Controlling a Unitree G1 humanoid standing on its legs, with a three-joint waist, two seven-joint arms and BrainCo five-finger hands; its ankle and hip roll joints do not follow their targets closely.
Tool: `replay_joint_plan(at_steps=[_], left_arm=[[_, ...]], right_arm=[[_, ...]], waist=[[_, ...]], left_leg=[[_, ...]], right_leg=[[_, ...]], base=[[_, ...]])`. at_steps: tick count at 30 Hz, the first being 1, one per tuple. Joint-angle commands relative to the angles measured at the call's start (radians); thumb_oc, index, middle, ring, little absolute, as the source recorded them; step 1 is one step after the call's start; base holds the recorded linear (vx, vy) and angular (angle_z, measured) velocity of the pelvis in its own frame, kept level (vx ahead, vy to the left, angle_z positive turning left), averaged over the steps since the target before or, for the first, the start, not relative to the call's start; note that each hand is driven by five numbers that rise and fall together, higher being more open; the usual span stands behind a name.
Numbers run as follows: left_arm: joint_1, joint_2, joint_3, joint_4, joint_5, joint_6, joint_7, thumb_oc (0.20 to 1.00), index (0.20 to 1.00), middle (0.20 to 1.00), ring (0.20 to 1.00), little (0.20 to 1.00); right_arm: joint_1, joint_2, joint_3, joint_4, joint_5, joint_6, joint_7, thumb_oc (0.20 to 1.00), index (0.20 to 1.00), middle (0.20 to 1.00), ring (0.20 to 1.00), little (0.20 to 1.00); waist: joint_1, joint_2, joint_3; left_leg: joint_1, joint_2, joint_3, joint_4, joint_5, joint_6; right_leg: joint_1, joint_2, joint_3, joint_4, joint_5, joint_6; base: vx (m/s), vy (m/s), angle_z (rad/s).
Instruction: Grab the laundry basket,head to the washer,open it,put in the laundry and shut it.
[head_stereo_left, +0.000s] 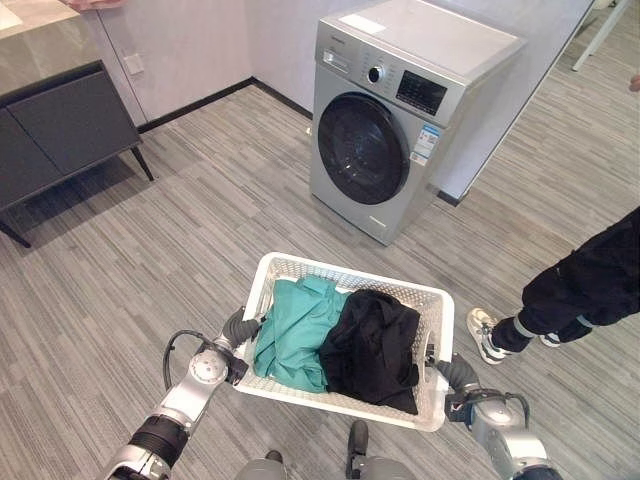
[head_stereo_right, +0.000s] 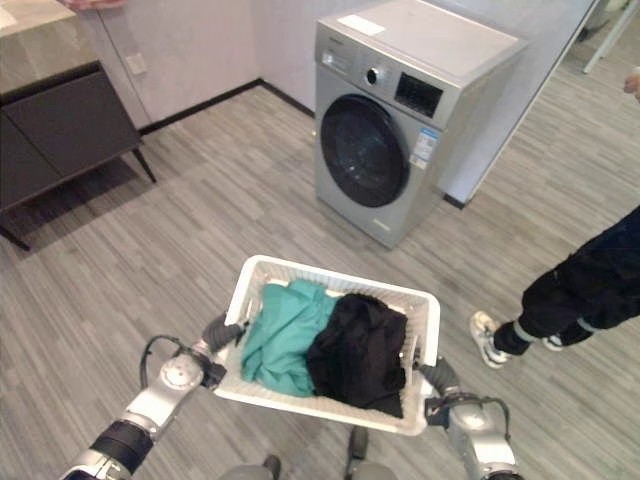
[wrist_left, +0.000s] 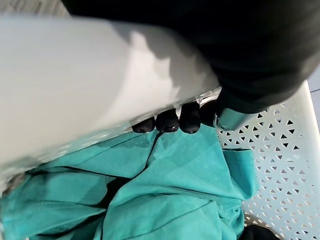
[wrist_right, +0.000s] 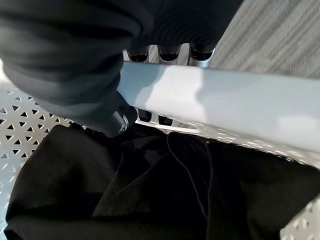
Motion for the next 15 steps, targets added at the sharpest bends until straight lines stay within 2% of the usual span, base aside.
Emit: replay_joint_plan(at_steps=[1, 7, 15], left_arm=[[0.173, -0.070, 0.160, 0.054, -0.104, -0.086, 0.130, 0.200, 0.200, 0.200, 0.200, 0.200], [0.178, -0.067, 0.167, 0.043, -0.105, -0.087, 0.131, 0.200, 0.200, 0.200, 0.200, 0.200], [0.198, -0.052, 0.205, 0.001, -0.095, -0.090, 0.136, 0.200, 0.200, 0.200, 0.200, 0.200]], right_arm=[[-0.105, 0.065, 0.047, 0.228, -0.093, -0.079, -0.072, 0.200, 0.200, 0.200, 0.200, 0.200], [-0.111, 0.065, 0.031, 0.210, -0.088, -0.081, -0.084, 0.200, 0.200, 0.200, 0.200, 0.200], [-0.116, 0.045, 0.007, 0.083, -0.105, -0.096, -0.093, 0.200, 0.200, 0.200, 0.200, 0.200]], waist=[[0.015, 0.028, -0.148], [0.012, 0.031, -0.142], [0.014, 0.026, -0.133]], left_leg=[[-0.046, -0.038, 0.078, -0.112, 0.056, 0.017], [-0.051, -0.039, 0.085, -0.112, 0.053, 0.019], [-0.039, -0.041, 0.115, -0.112, 0.035, 0.032]], right_leg=[[0.108, -0.072, -0.089, 0.102, -0.202, 0.055], [0.105, -0.072, -0.081, 0.092, -0.197, 0.057], [0.102, -0.075, -0.050, 0.080, -0.186, 0.070]], base=[[0.01, -0.034, 0.01], [0.01, 0.015, -0.03], [0.03, 0.041, -0.05]])
